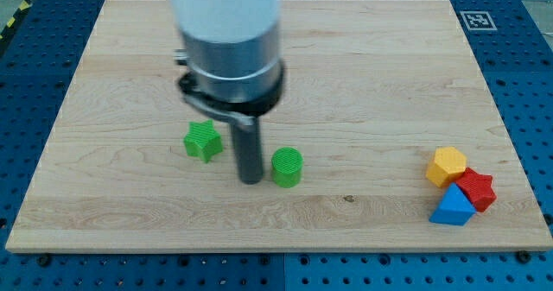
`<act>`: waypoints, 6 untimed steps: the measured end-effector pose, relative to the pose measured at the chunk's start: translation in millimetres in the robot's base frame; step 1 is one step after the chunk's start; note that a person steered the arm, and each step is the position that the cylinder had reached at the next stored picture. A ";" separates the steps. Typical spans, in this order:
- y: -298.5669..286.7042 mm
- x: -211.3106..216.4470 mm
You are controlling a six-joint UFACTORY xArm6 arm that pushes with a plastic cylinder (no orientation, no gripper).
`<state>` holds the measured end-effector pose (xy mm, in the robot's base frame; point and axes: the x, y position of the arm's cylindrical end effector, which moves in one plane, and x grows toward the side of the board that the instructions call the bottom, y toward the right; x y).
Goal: Push the green circle to the group of the blocks
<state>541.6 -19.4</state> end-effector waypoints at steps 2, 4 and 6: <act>51.3 -2.0; 58.0 -16.5; 113.4 -16.2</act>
